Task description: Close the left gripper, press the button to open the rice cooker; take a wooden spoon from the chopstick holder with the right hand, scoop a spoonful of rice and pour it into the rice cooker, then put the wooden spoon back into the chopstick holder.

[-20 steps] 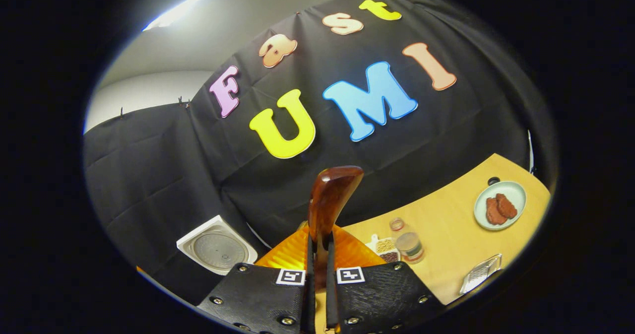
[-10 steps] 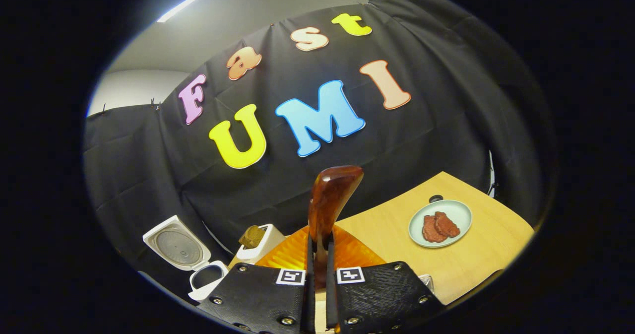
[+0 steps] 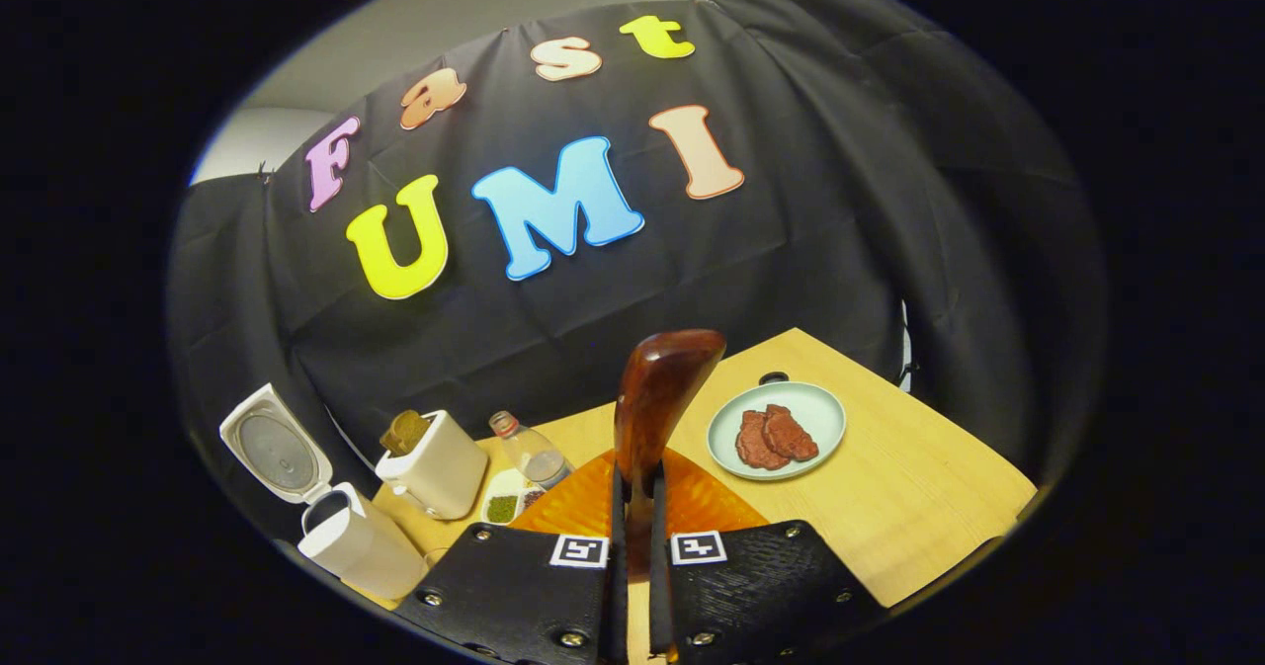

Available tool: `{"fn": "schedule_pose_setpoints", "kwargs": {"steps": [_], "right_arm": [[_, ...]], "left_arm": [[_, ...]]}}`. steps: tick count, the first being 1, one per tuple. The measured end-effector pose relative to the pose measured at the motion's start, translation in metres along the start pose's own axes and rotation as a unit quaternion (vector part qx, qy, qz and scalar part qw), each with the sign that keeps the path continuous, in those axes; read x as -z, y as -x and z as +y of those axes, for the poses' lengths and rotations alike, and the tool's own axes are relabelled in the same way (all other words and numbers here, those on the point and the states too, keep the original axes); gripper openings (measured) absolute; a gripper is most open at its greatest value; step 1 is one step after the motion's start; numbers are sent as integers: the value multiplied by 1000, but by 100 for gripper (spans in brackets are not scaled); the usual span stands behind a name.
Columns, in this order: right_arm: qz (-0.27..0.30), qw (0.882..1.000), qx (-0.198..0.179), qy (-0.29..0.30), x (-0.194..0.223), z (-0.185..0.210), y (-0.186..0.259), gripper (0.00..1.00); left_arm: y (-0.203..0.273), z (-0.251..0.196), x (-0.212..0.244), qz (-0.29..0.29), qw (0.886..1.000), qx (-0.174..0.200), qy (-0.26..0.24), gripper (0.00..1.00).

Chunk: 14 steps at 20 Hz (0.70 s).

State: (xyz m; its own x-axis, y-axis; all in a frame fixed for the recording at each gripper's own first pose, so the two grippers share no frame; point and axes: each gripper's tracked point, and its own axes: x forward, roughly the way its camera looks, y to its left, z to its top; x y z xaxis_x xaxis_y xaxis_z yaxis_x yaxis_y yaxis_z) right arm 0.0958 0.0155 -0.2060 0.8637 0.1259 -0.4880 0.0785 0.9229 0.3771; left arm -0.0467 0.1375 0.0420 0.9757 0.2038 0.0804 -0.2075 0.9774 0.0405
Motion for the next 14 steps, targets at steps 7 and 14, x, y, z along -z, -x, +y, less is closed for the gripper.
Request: {"fn": "schedule_pose_setpoints", "kwargs": {"steps": [7,14], "right_arm": [[40,999,33,14,46,-30,-11,9],[76,996,39,-15,82,-40,-17,9]], "left_arm": [[5,0,-3,1,1000,-7,-8,96],[9,-3,-2,5,1000,-11,-18,99]]}}
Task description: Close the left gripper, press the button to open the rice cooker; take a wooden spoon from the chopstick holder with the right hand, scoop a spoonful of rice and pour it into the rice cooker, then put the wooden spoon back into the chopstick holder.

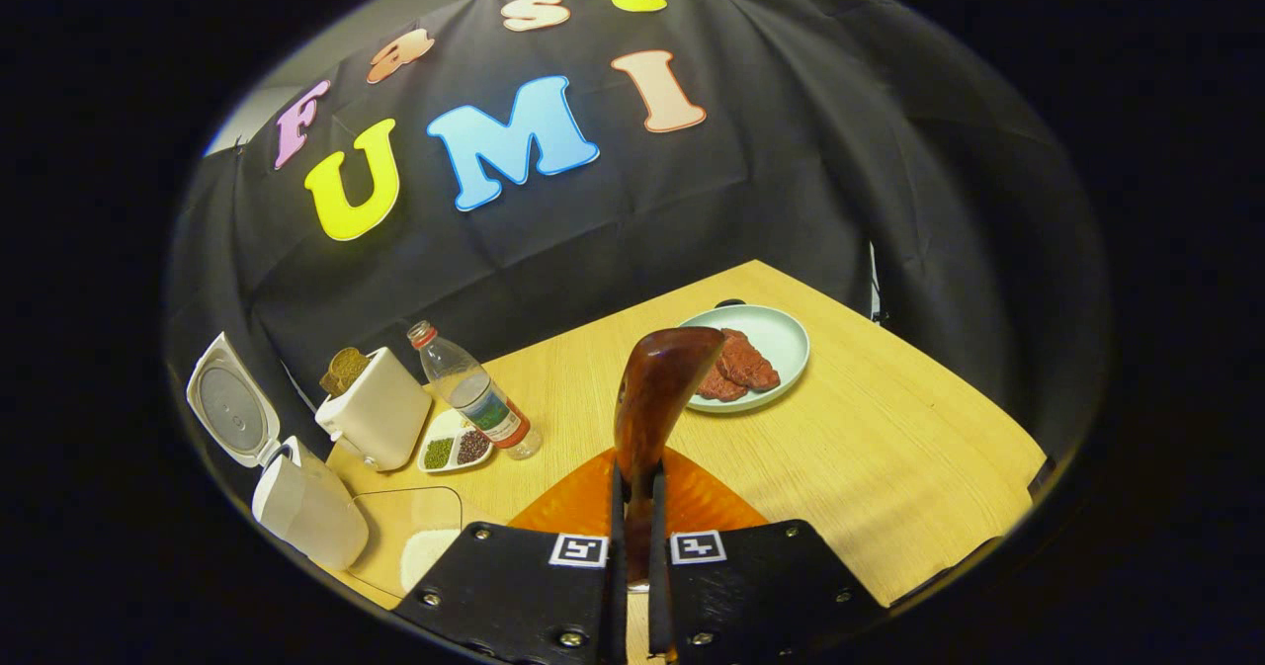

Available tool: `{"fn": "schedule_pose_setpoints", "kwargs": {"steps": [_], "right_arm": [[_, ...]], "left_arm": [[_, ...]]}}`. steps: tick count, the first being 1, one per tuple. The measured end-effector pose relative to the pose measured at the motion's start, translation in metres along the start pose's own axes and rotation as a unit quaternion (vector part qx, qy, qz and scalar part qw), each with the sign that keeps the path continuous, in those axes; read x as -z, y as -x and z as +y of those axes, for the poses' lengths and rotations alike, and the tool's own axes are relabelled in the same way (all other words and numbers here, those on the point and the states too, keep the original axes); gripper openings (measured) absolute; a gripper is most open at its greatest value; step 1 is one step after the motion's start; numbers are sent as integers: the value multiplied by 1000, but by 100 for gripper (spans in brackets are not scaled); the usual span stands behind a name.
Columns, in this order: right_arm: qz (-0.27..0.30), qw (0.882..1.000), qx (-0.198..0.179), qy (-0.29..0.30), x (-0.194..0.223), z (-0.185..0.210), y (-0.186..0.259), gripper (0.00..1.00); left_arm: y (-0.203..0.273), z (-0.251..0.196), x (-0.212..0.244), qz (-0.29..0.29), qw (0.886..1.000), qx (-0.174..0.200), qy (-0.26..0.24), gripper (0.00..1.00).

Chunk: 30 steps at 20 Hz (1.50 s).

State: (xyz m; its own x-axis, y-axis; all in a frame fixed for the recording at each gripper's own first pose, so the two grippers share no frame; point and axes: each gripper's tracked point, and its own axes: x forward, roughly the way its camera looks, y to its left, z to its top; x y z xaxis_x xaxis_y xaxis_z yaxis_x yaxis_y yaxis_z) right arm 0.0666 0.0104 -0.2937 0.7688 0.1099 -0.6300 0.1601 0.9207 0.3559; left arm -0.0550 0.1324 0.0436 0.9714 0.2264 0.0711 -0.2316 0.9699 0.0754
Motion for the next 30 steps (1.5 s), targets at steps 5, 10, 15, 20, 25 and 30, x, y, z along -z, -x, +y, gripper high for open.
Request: {"fn": "schedule_pose_setpoints", "kwargs": {"steps": [5,10,15,20,25,30], "right_arm": [[20,1000,0,-8,14,-3,-2,10],[0,1000,-5,5,2,-7,11,18],[-47,997,32,61,-30,-27,34,99],[-99,986,41,131,-71,-21,75,98],[-150,969,32,195,-105,-2,120,98],[-187,962,26,198,-121,21,150,98]], "left_arm": [[0,-9,1,0,1000,4,-1,99],[-6,-20,1,-3,1000,16,5,95],[-15,-36,3,-5,999,36,14,97],[-27,-36,9,1,999,41,13,97],[-63,-15,19,10,1000,12,5,99],[-123,21,26,27,999,-35,2,96]]}}
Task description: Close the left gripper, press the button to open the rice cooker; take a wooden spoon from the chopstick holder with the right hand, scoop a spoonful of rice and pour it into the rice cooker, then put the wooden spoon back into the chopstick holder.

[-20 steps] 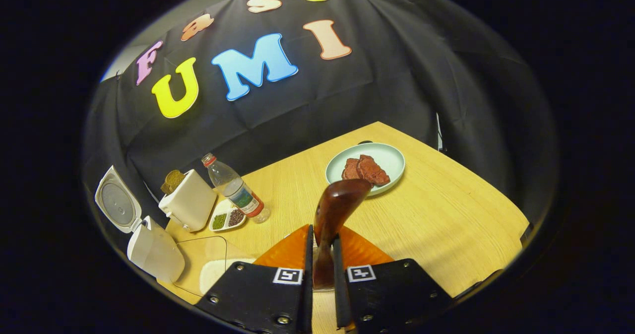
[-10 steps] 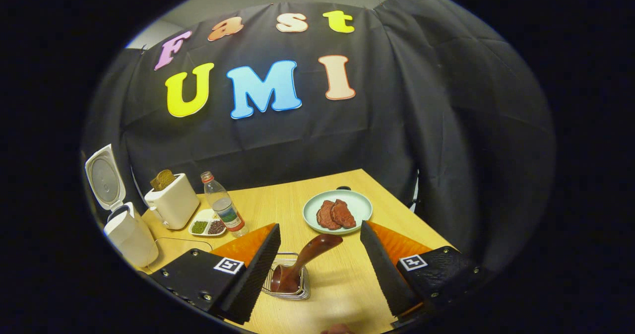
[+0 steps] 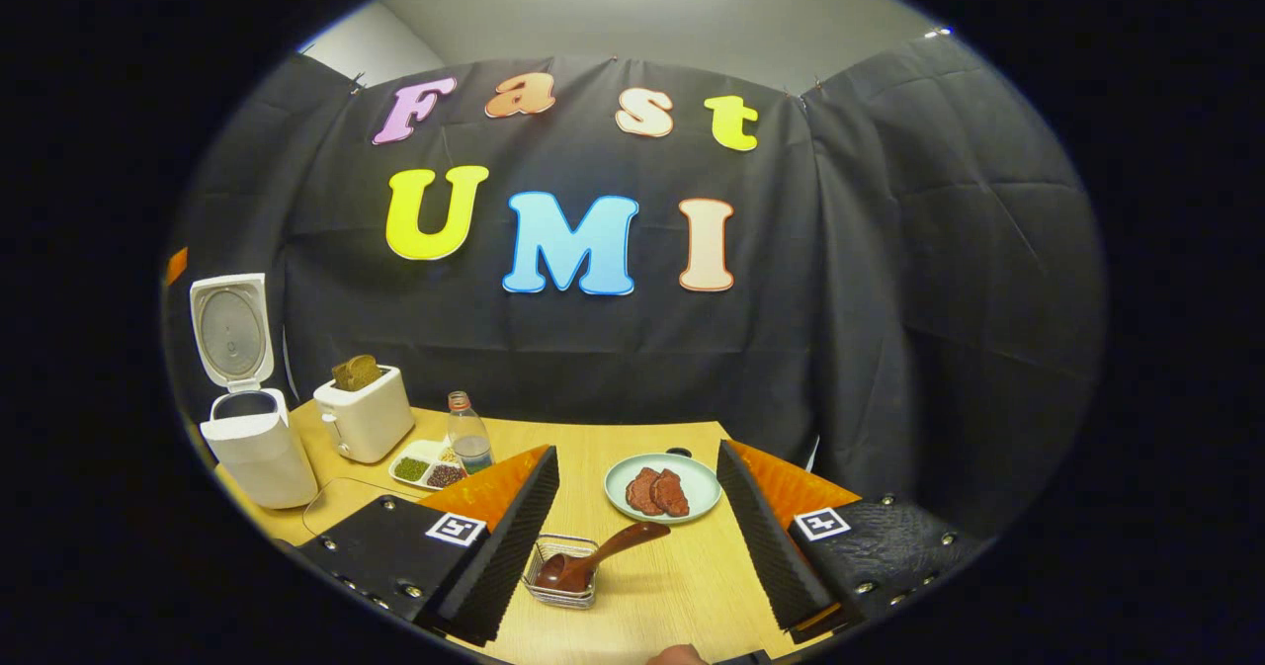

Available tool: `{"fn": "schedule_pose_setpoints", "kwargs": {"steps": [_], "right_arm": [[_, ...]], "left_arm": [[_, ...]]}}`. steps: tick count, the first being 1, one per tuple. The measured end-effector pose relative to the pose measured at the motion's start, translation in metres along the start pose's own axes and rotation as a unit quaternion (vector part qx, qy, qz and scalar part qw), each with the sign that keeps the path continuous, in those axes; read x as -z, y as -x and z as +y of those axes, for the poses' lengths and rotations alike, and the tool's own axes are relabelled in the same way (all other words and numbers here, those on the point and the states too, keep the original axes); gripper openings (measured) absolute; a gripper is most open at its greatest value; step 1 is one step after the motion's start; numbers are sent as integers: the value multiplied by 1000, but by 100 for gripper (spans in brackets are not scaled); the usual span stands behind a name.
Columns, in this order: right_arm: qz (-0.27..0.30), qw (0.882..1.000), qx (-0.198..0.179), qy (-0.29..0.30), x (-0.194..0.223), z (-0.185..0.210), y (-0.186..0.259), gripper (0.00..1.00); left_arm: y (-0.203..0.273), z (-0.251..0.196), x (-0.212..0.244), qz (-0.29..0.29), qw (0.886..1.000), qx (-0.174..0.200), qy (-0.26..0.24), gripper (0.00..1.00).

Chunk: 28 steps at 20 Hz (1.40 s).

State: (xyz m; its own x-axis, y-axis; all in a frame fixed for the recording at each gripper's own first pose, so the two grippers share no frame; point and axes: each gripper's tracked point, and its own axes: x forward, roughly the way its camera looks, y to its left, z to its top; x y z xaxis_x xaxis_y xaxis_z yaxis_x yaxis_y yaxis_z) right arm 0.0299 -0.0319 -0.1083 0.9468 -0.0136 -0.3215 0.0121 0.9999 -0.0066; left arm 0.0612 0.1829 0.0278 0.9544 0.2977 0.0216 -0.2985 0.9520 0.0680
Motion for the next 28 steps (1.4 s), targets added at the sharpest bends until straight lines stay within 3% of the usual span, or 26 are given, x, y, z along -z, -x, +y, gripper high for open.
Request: {"fn": "schedule_pose_setpoints", "kwargs": {"steps": [10,16,20,24,28], "right_arm": [[-16,999,32,1,-11,14,20,98],[-8,999,54,-1,-3,22,28,97],[-1,998,64,5,4,27,34,97],[6,997,72,4,6,26,46,98],[4,997,79,9,3,18,50,97]], "left_arm": [[-143,49,0,7,998,-58,-31,99],[-222,67,25,40,997,-62,5,95],[-269,80,55,73,995,-69,18,99],[-301,92,91,112,990,-76,23,94],[-308,96,102,130,988,-80,23,99]]}}
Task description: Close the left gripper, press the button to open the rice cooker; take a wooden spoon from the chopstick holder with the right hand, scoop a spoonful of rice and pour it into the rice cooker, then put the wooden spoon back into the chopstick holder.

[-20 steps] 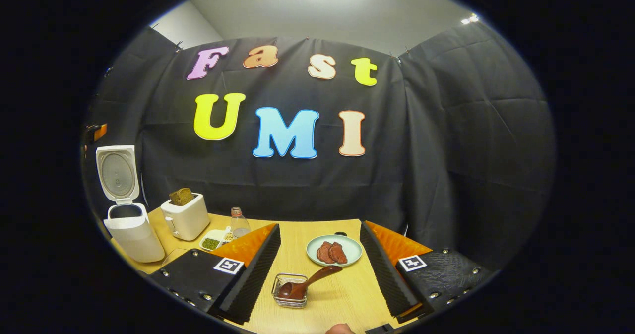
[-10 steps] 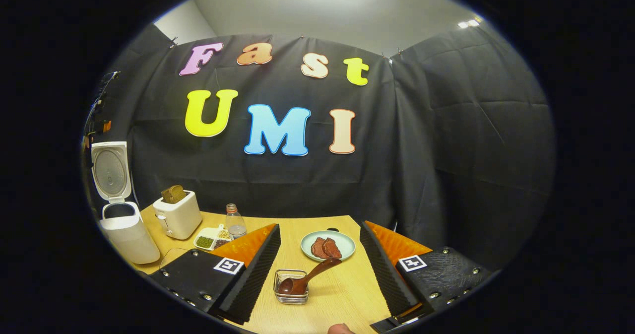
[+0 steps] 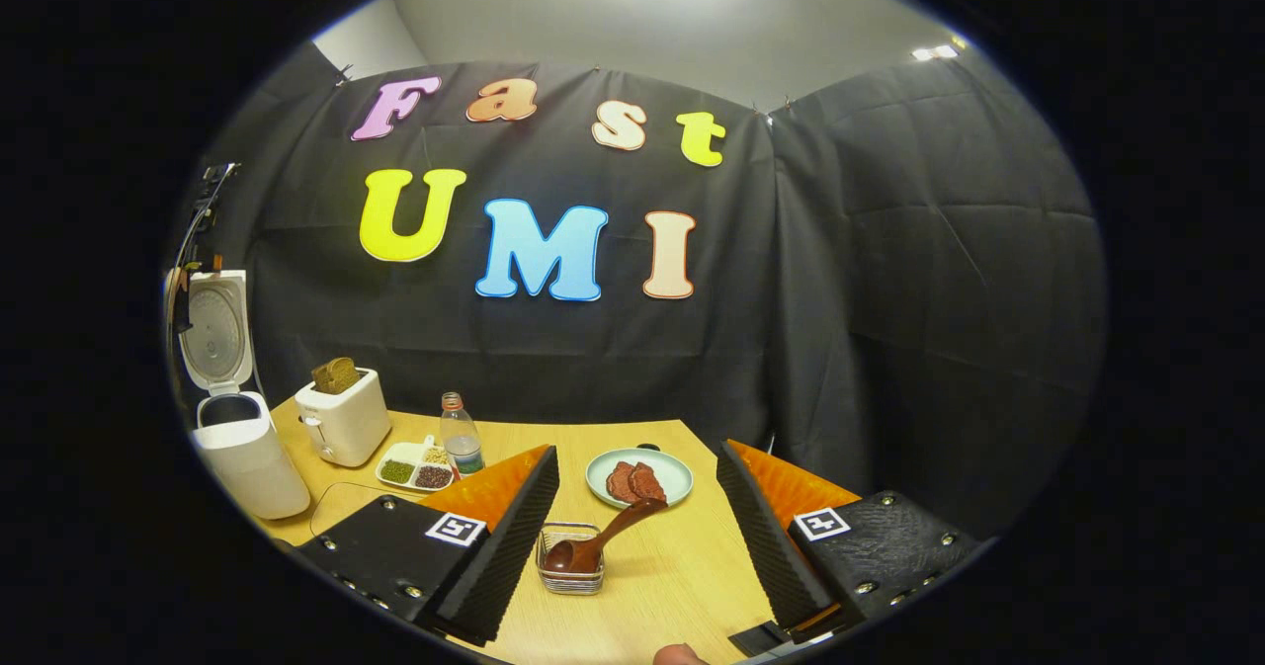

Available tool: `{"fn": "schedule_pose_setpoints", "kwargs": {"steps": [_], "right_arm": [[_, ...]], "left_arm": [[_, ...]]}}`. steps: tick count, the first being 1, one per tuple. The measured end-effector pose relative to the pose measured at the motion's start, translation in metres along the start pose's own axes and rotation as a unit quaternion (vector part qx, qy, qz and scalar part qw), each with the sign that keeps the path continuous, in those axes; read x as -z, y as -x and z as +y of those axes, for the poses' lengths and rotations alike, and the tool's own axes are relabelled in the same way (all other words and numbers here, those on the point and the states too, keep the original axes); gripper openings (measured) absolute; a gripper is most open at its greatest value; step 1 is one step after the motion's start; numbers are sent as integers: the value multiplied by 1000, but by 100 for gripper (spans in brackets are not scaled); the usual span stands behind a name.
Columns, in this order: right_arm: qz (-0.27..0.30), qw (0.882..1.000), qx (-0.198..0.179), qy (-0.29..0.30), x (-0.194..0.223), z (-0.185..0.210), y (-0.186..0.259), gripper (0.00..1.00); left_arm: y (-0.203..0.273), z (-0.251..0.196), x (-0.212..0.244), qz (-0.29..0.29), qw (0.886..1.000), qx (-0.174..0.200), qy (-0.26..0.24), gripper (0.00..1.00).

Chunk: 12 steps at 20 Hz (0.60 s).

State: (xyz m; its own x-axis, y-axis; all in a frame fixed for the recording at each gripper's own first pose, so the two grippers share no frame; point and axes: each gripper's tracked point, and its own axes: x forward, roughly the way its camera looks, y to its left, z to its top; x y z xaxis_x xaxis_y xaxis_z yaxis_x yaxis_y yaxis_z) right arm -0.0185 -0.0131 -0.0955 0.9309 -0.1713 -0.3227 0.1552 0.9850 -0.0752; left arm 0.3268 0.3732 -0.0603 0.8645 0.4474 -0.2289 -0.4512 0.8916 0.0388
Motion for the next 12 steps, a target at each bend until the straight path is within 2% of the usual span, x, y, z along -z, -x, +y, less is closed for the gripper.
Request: {"fn": "schedule_pose_setpoints", "kwargs": {"steps": [1,7,12], "right_arm": [[0,1000,0,1,-1,-2,1,97],[-7,1000,-8,13,-5,-8,5,97],[-10,1000,-25,13,-9,-16,0,98]], "left_arm": [[3,-1,3,2,1000,-2,2,96],[10,-4,-2,14,1000,0,4,97],[48,-20,9,24,1000,4,5,97]]}}
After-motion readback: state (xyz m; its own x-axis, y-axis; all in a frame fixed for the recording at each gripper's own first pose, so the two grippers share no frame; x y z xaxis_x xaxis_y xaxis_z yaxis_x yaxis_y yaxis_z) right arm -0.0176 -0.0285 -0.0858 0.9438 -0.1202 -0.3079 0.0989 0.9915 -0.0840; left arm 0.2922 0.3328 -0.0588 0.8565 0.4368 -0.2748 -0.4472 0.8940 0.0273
